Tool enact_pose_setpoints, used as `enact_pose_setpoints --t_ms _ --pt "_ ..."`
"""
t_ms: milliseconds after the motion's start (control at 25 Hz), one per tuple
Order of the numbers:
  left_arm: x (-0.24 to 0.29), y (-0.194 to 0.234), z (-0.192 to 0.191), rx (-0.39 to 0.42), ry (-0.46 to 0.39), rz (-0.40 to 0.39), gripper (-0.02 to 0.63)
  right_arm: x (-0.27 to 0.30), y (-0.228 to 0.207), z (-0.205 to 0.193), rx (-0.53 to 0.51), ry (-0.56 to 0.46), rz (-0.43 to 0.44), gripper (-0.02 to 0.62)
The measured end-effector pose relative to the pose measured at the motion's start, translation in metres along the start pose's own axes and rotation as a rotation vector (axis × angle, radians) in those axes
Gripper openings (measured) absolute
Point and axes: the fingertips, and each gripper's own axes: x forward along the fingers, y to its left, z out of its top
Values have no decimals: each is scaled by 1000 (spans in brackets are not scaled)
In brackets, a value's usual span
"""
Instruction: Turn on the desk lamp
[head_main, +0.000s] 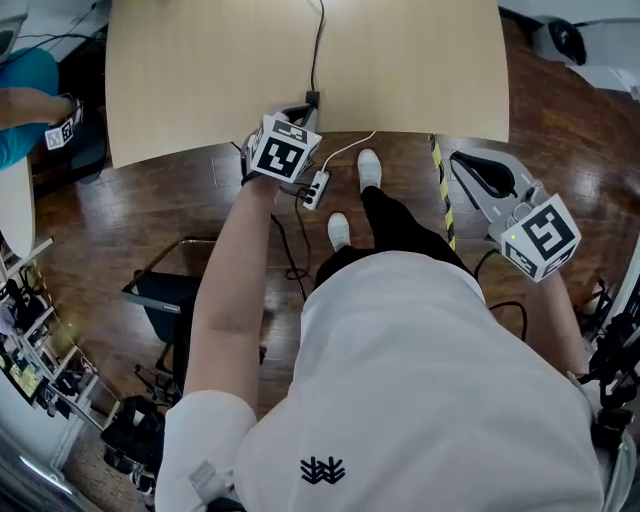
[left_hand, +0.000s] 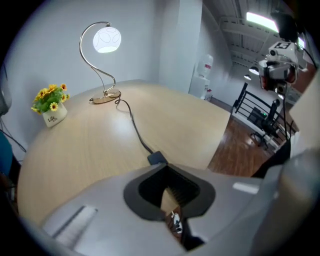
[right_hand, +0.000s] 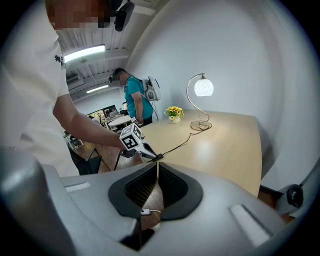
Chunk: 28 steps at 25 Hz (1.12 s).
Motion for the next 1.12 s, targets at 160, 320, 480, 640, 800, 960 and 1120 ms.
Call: enact_pose_setpoints --t_ms 160,320,480,640,800,960,1120 --pt "-3 6 5 -25 -13 19 20 1 0 1 -16 -10 5 14" --pt "-28 -4 8 -88 -123 47 20 -6 14 -7 -32 -20 7 14" --pt "-82 -15 19 -152 -263 43 20 6 29 4 -75 -61 24 14" --pt "-132 -30 9 -168 -383 71 20 7 53 7 -105 -74 41 14" --pt "-191 -59 -4 -173 -465 56 20 2 89 15 -139 -98 36 14" --pt "-242 -83 -29 -161 -509 65 20 -3 132 17 -170 -119 32 14" --pt "-276 -108 -56 -172 -543 52 20 -15 164 11 -181 -141 4 14"
